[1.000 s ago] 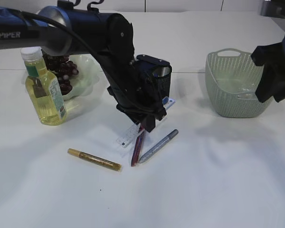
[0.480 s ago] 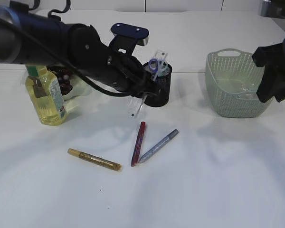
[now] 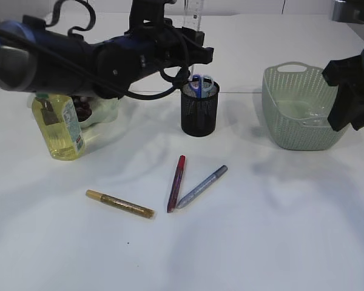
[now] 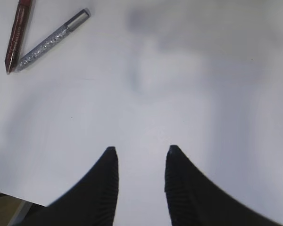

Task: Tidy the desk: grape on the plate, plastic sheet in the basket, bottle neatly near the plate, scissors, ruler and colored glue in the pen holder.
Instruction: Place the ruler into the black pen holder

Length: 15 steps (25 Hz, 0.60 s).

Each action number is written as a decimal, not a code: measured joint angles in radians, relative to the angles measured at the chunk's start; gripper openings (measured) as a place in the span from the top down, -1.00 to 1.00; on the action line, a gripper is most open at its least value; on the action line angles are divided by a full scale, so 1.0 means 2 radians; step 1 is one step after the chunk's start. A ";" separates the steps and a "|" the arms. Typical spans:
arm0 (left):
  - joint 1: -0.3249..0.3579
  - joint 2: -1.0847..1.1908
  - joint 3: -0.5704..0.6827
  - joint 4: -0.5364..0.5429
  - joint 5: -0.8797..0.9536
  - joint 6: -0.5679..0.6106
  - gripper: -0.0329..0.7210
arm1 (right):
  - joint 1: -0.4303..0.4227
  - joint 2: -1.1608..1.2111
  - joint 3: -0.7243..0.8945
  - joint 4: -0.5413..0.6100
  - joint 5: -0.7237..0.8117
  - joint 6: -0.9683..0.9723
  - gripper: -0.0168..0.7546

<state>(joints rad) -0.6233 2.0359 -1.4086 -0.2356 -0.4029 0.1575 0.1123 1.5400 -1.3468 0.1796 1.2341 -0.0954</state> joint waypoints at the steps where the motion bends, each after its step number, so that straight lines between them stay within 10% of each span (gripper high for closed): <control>1: 0.000 0.008 0.000 -0.001 -0.019 0.000 0.18 | 0.000 0.000 0.000 0.000 0.000 0.000 0.23; 15: -0.003 0.102 -0.046 -0.001 -0.144 -0.009 0.18 | 0.000 0.000 0.000 -0.023 0.000 -0.001 0.23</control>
<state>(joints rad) -0.6289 2.2403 -1.5011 -0.2377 -0.6908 0.1397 0.1123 1.5400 -1.3468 0.1346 1.2341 -0.0976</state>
